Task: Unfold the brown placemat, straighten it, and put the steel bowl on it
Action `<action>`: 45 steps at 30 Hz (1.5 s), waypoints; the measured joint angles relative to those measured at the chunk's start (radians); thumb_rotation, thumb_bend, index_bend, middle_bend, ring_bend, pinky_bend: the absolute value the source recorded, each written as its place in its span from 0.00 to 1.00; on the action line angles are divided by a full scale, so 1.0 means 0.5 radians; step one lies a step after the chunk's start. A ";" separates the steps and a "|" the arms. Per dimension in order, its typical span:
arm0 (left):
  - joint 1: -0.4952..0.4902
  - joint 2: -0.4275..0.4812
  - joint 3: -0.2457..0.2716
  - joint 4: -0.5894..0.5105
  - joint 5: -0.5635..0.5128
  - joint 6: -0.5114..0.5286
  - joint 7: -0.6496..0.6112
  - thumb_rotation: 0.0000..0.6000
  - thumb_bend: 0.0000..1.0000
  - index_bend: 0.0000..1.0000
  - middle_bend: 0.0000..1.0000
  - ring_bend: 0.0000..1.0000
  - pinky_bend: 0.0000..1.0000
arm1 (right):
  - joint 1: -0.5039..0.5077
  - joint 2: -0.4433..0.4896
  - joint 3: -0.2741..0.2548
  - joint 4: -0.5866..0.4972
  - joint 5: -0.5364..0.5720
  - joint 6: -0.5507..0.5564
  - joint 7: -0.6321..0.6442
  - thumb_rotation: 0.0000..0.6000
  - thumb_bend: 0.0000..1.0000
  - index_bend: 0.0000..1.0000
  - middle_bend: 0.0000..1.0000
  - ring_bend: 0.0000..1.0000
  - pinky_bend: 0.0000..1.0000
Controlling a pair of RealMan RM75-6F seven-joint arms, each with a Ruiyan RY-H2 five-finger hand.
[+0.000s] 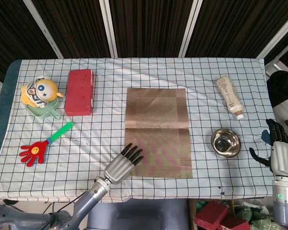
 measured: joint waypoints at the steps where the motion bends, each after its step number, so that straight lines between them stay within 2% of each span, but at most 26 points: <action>1: -0.001 -0.001 0.001 0.003 0.005 0.002 -0.008 1.00 0.25 0.19 0.09 0.00 0.00 | 0.000 0.000 0.000 -0.001 0.000 -0.001 0.000 1.00 0.21 0.08 0.04 0.04 0.16; 8: 0.001 -0.007 0.012 -0.002 0.082 0.040 -0.092 1.00 0.29 0.23 0.11 0.00 0.00 | -0.002 0.000 0.002 -0.006 0.002 -0.008 -0.008 1.00 0.21 0.08 0.04 0.04 0.16; 25: -0.012 -0.069 -0.036 0.119 0.175 0.103 -0.262 1.00 0.29 0.29 0.15 0.00 0.00 | -0.003 0.005 0.012 -0.017 0.024 -0.029 -0.027 1.00 0.21 0.08 0.04 0.04 0.16; 31: -0.018 -0.091 -0.061 0.179 0.216 0.139 -0.307 1.00 0.20 0.29 0.15 0.00 0.00 | -0.001 0.008 0.012 -0.024 0.033 -0.045 -0.037 1.00 0.21 0.08 0.04 0.04 0.16; 39: -0.026 -0.102 -0.075 0.232 0.234 0.148 -0.331 1.00 0.20 0.41 0.16 0.00 0.00 | 0.000 0.011 0.012 -0.031 0.038 -0.056 -0.049 1.00 0.21 0.08 0.04 0.04 0.16; 45: -0.027 -0.108 -0.066 0.248 0.265 0.157 -0.370 1.00 0.32 0.47 0.18 0.01 0.03 | 0.001 0.011 0.013 -0.033 0.043 -0.062 -0.055 1.00 0.21 0.08 0.04 0.04 0.16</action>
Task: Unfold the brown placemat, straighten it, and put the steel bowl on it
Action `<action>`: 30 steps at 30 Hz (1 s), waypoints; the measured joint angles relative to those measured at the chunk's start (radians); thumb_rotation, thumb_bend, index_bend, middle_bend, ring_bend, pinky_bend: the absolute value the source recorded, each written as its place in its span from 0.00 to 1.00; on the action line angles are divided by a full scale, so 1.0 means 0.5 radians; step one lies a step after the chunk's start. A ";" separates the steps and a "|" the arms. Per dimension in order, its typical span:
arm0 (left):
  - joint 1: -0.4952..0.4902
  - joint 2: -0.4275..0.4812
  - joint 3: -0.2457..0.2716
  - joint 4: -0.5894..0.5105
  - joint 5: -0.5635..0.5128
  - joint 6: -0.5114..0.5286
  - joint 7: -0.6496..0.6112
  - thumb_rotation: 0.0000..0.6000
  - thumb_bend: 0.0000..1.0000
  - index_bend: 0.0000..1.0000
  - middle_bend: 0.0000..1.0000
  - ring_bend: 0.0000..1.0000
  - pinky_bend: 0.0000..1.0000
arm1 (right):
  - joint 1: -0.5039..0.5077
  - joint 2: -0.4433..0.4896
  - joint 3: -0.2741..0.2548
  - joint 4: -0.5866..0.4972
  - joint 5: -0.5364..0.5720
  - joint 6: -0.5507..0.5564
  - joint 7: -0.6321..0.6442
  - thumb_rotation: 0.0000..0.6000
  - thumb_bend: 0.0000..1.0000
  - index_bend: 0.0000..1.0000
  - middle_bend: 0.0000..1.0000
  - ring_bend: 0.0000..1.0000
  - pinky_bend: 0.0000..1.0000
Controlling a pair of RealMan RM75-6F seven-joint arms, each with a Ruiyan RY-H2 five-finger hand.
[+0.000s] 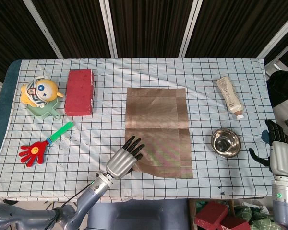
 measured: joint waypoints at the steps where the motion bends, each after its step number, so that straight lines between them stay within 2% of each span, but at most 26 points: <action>1: 0.000 0.001 0.004 0.000 0.004 0.000 -0.005 1.00 0.34 0.48 0.19 0.01 0.03 | 0.000 0.000 0.000 0.000 0.001 -0.001 0.000 1.00 0.21 0.08 0.04 0.04 0.16; 16: 0.010 0.081 0.034 -0.083 0.049 0.006 -0.007 1.00 0.51 0.49 0.19 0.01 0.03 | 0.002 0.003 -0.001 -0.007 0.009 -0.015 -0.015 1.00 0.21 0.08 0.04 0.04 0.16; 30: 0.034 0.116 0.050 -0.082 0.093 0.044 -0.056 1.00 0.47 0.65 0.19 0.01 0.03 | 0.003 0.003 -0.001 -0.010 0.014 -0.021 -0.024 1.00 0.21 0.08 0.04 0.04 0.16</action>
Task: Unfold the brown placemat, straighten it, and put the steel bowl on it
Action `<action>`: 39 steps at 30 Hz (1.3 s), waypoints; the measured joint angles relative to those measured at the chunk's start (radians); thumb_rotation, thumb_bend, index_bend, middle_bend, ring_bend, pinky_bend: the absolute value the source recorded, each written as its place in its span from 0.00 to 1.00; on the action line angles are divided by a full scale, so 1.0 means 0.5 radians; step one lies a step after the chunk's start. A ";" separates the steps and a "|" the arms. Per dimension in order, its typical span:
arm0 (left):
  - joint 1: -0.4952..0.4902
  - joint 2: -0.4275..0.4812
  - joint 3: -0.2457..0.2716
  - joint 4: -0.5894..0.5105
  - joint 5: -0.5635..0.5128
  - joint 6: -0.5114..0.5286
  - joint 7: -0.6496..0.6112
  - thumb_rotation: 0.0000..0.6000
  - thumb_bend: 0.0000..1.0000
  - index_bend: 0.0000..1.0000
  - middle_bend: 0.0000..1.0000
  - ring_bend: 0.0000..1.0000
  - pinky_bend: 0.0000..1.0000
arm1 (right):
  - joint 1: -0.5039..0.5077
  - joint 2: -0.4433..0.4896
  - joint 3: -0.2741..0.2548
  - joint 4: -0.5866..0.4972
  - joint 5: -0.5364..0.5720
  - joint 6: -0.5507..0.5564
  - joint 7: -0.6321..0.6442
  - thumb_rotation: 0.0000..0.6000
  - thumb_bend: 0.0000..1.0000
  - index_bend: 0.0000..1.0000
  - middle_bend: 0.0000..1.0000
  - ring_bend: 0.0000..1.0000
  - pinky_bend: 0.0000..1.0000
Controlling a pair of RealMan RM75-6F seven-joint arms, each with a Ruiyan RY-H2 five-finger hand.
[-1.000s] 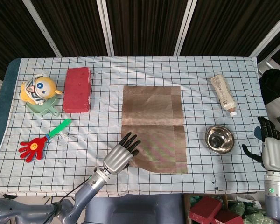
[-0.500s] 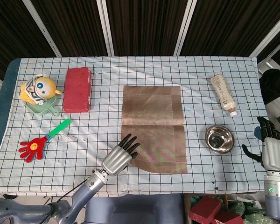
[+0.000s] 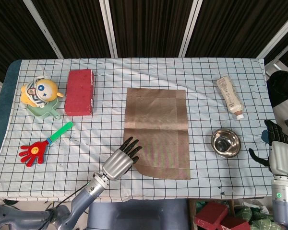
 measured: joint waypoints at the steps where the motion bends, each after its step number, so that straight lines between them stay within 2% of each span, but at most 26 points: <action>1: 0.002 0.001 0.001 0.001 0.002 0.003 -0.005 1.00 0.47 0.66 0.20 0.01 0.03 | 0.000 0.000 0.000 0.000 0.000 0.000 0.000 1.00 0.21 0.08 0.04 0.04 0.16; 14: 0.007 0.055 0.021 -0.065 0.092 0.042 -0.066 1.00 0.47 0.67 0.20 0.01 0.03 | 0.003 0.000 0.011 0.009 0.016 -0.002 -0.009 1.00 0.21 0.08 0.04 0.04 0.16; 20: -0.033 0.155 0.107 -0.128 0.259 0.023 -0.183 1.00 0.47 0.67 0.20 0.01 0.03 | 0.002 0.004 0.023 0.008 0.034 -0.002 -0.004 1.00 0.21 0.08 0.04 0.04 0.16; 29: -0.077 0.391 0.248 -0.264 0.432 -0.020 -0.276 1.00 0.47 0.67 0.20 0.01 0.03 | 0.000 0.008 0.029 0.002 0.042 -0.002 0.006 1.00 0.21 0.08 0.04 0.04 0.16; 39: -0.014 0.827 0.348 -0.398 0.534 0.153 -0.489 1.00 0.46 0.68 0.21 0.01 0.03 | -0.001 0.006 0.025 -0.006 0.038 -0.001 -0.002 1.00 0.21 0.08 0.04 0.04 0.16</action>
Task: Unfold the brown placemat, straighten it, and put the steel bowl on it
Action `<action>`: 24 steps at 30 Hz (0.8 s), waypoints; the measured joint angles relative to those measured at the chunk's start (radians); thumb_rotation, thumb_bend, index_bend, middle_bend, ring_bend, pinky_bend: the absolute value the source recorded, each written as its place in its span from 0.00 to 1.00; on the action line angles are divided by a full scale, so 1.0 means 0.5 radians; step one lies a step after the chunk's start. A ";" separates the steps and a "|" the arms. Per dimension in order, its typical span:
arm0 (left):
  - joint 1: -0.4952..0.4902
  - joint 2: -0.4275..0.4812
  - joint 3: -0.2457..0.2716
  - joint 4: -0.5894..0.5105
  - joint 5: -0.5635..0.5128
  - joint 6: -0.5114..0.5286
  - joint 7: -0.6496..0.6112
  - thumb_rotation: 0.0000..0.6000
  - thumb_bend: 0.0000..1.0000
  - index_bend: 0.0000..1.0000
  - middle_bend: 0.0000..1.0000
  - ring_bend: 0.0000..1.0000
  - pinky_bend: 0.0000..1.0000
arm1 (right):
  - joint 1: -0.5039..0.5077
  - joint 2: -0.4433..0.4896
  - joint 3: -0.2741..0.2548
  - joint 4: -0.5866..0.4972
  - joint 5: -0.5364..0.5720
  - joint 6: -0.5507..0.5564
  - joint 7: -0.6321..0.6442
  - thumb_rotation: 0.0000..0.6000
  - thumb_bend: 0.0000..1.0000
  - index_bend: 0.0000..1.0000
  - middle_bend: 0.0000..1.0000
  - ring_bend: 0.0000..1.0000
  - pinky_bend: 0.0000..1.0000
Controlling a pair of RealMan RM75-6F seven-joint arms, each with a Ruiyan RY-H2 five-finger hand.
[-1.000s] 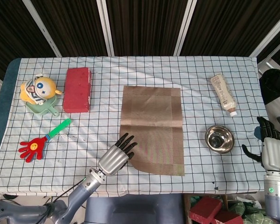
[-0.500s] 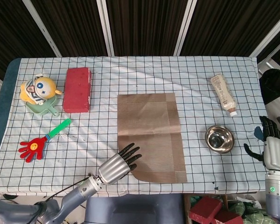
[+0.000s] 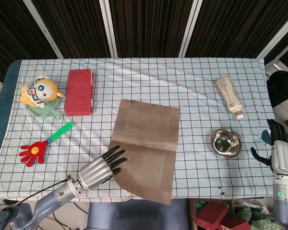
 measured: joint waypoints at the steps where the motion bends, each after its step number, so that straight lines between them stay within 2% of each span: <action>1: 0.009 0.022 0.003 0.000 -0.002 0.011 -0.017 1.00 0.47 0.68 0.21 0.01 0.03 | 0.000 -0.001 -0.001 -0.001 -0.001 0.001 -0.002 1.00 0.21 0.08 0.04 0.04 0.16; 11: 0.109 0.170 -0.052 0.168 -0.112 0.122 -0.156 1.00 0.47 0.68 0.21 0.01 0.03 | -0.005 -0.005 -0.006 -0.011 -0.007 0.009 -0.009 1.00 0.21 0.08 0.04 0.04 0.16; 18: 0.143 0.189 -0.181 0.325 -0.300 0.116 -0.208 1.00 0.47 0.68 0.21 0.01 0.03 | -0.004 -0.003 -0.011 -0.012 -0.015 0.006 -0.010 1.00 0.21 0.09 0.04 0.04 0.16; 24: 0.157 0.093 -0.318 0.458 -0.489 0.089 -0.128 1.00 0.46 0.68 0.21 0.01 0.03 | -0.007 0.002 -0.014 -0.016 -0.018 0.007 -0.007 1.00 0.21 0.09 0.04 0.04 0.16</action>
